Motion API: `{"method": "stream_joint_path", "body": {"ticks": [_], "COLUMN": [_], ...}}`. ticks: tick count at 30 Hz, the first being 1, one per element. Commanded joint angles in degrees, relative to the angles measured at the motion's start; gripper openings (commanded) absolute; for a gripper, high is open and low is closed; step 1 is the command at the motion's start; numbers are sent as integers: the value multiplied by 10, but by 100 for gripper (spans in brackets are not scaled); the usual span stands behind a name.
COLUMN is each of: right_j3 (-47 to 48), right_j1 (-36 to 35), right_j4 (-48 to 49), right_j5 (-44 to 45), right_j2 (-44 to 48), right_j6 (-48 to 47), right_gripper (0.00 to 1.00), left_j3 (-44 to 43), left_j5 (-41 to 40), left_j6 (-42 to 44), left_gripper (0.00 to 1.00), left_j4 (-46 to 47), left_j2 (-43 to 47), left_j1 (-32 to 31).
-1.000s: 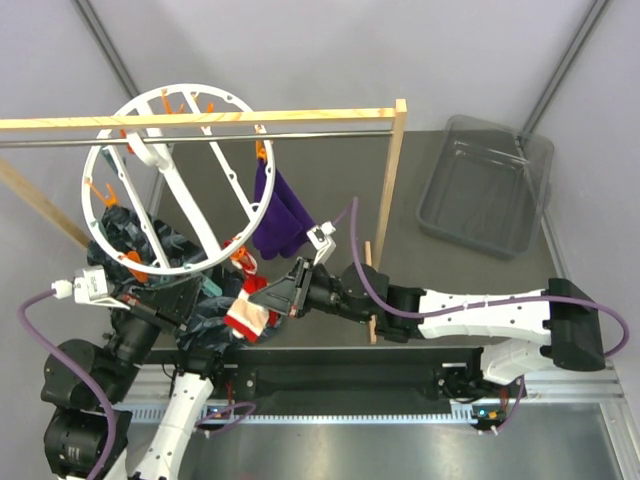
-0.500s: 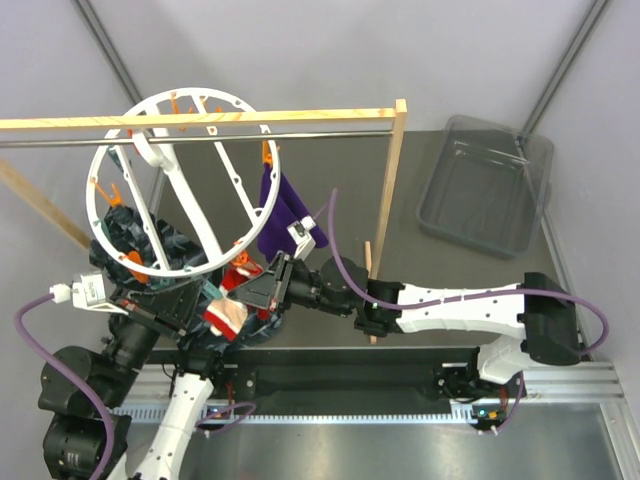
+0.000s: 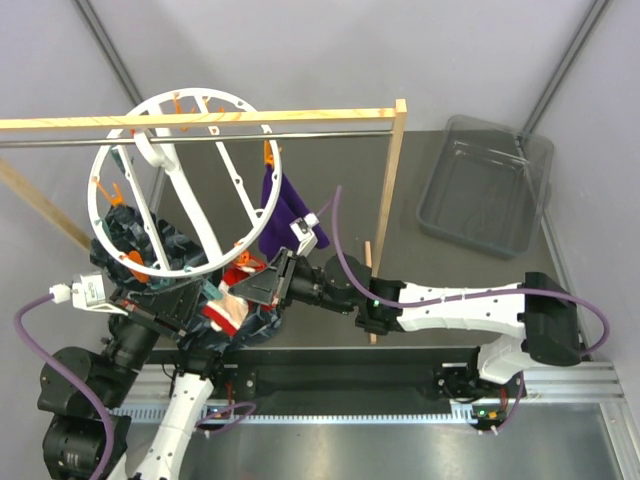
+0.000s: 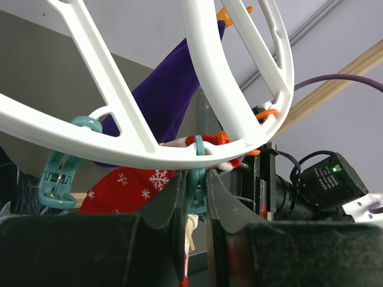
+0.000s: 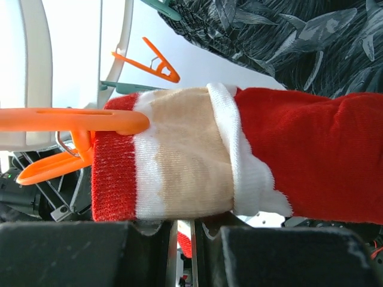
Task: Clip the socks to the hanger
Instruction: Clamp the sock onto the hanger.
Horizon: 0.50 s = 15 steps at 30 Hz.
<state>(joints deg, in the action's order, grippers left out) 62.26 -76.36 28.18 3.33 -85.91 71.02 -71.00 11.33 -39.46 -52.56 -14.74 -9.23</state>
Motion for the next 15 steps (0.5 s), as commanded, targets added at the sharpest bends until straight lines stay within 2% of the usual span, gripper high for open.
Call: {"method": "stream_joint_path", "body": {"ticks": [1, 7, 15], "right_j3": [-16, -50, -41], "right_j1": [8, 16, 22], "right_j4": [52, 66, 81], "right_j5": [-2, -3, -15], "right_j2": [32, 50, 43], "right_j6": [7, 13, 18], "right_gripper": [0, 0, 0], "left_j3": [-11, -19, -7], "left_j5": [19, 11, 14], "left_j6": [6, 11, 7], "left_gripper": [0, 0, 0], "left_j4": [-16, -18, -22], "left_j2": [7, 9, 14], "left_j1": [2, 2, 2]}}
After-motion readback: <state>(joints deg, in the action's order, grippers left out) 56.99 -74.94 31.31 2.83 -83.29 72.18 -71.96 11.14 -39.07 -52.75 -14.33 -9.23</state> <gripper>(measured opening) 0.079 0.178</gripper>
